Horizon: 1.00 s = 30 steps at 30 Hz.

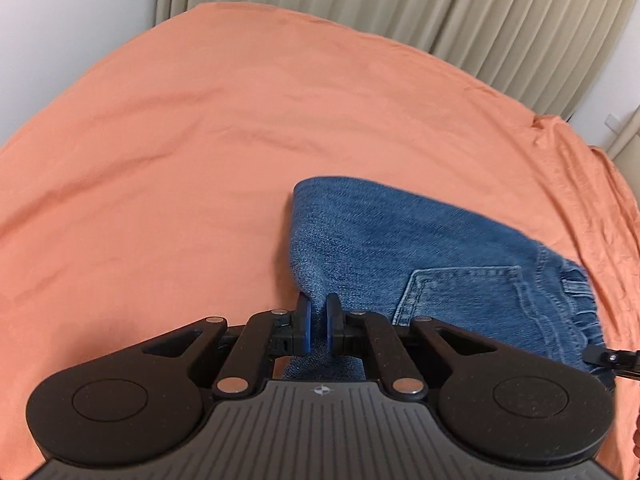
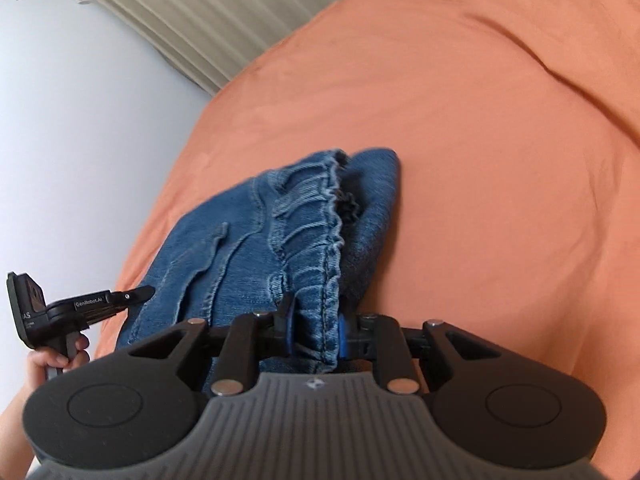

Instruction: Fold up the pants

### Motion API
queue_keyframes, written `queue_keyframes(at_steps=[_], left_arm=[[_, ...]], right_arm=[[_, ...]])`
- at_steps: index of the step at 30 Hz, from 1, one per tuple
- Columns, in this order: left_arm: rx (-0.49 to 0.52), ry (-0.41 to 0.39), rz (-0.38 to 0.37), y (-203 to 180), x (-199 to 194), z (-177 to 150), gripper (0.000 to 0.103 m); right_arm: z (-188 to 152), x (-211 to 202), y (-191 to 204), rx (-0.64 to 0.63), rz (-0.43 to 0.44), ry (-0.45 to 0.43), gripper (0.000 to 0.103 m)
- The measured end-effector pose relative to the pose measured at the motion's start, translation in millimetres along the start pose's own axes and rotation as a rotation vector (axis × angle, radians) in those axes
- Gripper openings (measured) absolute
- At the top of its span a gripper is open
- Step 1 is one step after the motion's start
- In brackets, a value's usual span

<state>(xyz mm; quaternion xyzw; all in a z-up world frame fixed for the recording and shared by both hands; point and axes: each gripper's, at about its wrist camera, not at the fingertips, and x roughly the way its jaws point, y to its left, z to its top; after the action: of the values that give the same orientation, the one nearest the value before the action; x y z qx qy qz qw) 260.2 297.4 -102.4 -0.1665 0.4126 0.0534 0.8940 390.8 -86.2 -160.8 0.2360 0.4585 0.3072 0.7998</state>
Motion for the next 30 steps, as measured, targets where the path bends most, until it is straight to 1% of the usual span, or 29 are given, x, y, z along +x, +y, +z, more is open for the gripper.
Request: queue_keyframes(at_steps=[2,3,4,5,6,7,8,9,10,11,12,13,14,15,16,17,18,19,20,22,24,25,26,27,30], left_arm=[[0.007,-0.006,0.022,-5,1,-1,0.010],[0.015,-0.009,0.038,-8,-1,0,0.016],[0.032,-0.013,0.055,-10,-3,-1,0.019],[0.055,-0.020,0.076,-14,-7,-1,0.019],[0.079,-0.034,0.103,-17,-13,-2,0.022],[0.103,-0.057,0.132,-20,-20,-4,0.025],[0.128,-0.079,0.159,-25,-27,-5,0.027],[0.153,-0.096,0.184,-30,-36,-7,0.030],[0.175,-0.114,0.207,-36,-45,-8,0.030],[0.196,-0.133,0.222,-43,-57,-11,0.031],[0.217,-0.152,0.228,-49,-70,-13,0.035],[0.235,-0.177,0.231,-57,-85,-17,0.042],[0.258,-0.205,0.232,-67,-99,-21,0.046],[0.288,-0.229,0.246,-78,-113,-27,0.053],[0.316,-0.246,0.272,-89,-125,-33,0.055],[0.347,-0.261,0.296,-102,-136,-39,0.055],[0.371,-0.279,0.307,-112,-148,-47,0.056],[0.384,-0.297,0.310,-120,-160,-55,0.060],[0.386,-0.311,0.308,-126,-172,-62,0.062],[0.366,-0.332,0.300,-138,-192,-77,0.077],[0.330,-0.344,0.335,-148,-207,-91,0.080],[0.323,-0.345,0.345,-153,-214,-98,0.084],[0.309,-0.348,0.354,-156,-219,-105,0.086],[0.290,-0.350,0.363,-159,-223,-113,0.091],[0.266,-0.338,0.357,-164,-231,-135,0.091]], right_arm=[[0,2,-1,0.014,0.000,-0.002,0.018],[1,2,-1,0.026,-0.001,0.001,0.022],[3,4,1,0.039,-0.003,0.002,0.024],[5,-2,3,0.062,-0.006,-0.007,0.029],[5,-2,3,0.062,-0.006,-0.007,0.033],[4,-14,9,0.049,-0.033,-0.034,0.034],[4,-14,9,0.049,-0.033,-0.034,0.037],[5,-20,13,0.037,-0.047,-0.052,0.037],[6,-36,23,0.014,-0.053,-0.086,0.037],[6,-36,23,0.014,-0.053,-0.086,0.038],[4,-57,43,-0.048,-0.075,-0.124,0.039],[0,-67,58,-0.104,-0.096,-0.145,0.039],[0,-67,58,-0.104,-0.096,-0.145,0.041],[-11,-90,89,-0.223,-0.136,-0.194,0.046],[-11,-90,89,-0.223,-0.136,-0.194,0.048],[-28,-113,117,-0.320,-0.156,-0.237,0.053],[-28,-113,117,-0.320,-0.156,-0.237,0.057],[-36,-122,129,-0.357,-0.162,-0.251,0.058],[-45,-131,139,-0.396,-0.166,-0.263,0.061],[-65,-149,159,-0.459,-0.185,-0.292,0.068],[-85,-165,175,-0.509,-0.207,-0.312,0.075],[-95,-171,181,-0.522,-0.206,-0.318,0.077],[-115,-185,190,-0.540,-0.182,-0.321,0.080],[-115,-185,190,-0.540,-0.182,-0.321,0.080],[-144,-194,198,-0.580,-0.210,-0.325,0.080]])
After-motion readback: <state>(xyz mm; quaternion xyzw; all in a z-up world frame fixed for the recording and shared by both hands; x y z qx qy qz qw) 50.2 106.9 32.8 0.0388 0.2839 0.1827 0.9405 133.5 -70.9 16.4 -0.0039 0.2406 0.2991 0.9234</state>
